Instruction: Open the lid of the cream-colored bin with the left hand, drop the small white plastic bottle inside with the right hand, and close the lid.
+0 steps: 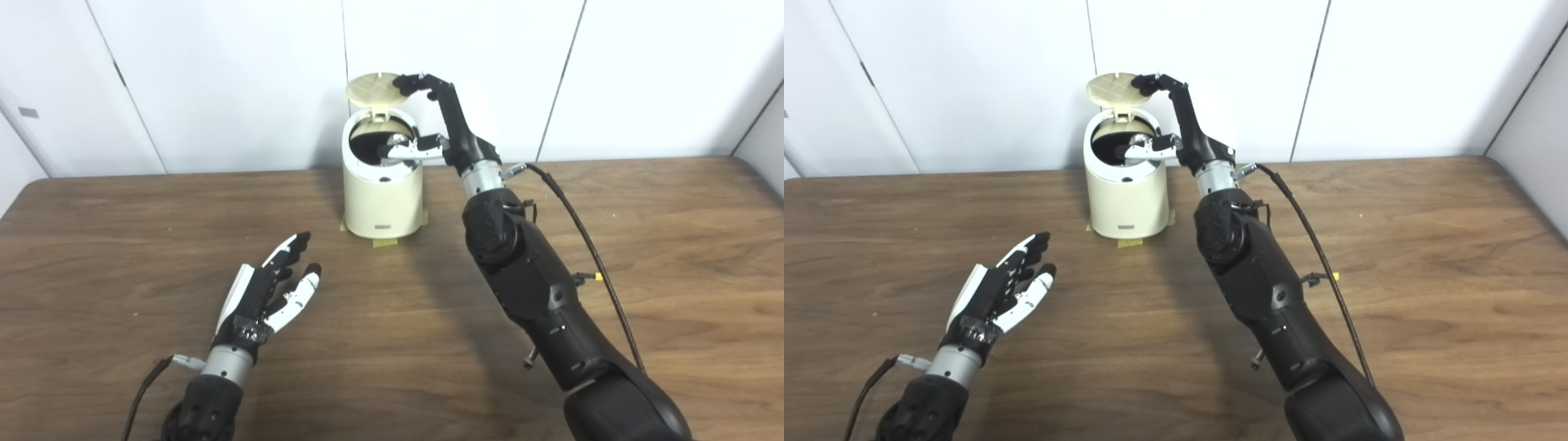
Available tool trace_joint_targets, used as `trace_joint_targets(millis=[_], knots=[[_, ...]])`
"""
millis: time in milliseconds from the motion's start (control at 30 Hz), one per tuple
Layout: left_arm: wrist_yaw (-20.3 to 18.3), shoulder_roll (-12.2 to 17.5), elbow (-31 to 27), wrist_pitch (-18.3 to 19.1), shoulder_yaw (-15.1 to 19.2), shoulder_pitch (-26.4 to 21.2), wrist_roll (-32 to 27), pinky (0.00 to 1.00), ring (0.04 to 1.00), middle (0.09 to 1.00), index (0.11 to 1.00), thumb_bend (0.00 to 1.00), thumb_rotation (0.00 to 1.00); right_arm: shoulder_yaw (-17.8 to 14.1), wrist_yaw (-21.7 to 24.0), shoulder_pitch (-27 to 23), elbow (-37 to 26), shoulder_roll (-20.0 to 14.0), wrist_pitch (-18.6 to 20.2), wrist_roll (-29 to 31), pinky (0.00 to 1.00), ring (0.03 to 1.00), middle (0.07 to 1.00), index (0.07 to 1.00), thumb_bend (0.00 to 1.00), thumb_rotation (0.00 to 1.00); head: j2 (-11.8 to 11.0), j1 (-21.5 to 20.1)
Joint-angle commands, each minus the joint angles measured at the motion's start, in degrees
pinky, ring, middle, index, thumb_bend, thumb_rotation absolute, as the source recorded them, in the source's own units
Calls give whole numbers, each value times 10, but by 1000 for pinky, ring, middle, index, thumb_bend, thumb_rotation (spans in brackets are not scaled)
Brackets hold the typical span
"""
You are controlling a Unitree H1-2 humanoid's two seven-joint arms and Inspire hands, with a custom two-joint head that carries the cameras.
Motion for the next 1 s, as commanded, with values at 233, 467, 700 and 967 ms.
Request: trace_joint_targets(millis=[233,467,700,967], knots=[[11,-2,-16,-14,-2,-14,7,923,933,925,940,287,526,-30,-44,-17,-26,7,-48,31,378,436,499,499,529,0,1,0],[13,-1,-8,-18,2,-20,4,914,928,926,941,288,535,-42,-39,1,-60,-4,-28,32,346,404,480,514,520,0,-2,0],[23,-4,2,-13,11,-43,7,895,918,917,928,253,487,-63,-10,42,-120,-20,5,46,345,400,476,516,519,0,-5,4],[17,-17,11,38,57,-100,-52,904,917,905,927,258,479,-82,87,135,-238,-35,94,97,426,490,488,520,519,3,-9,7]])
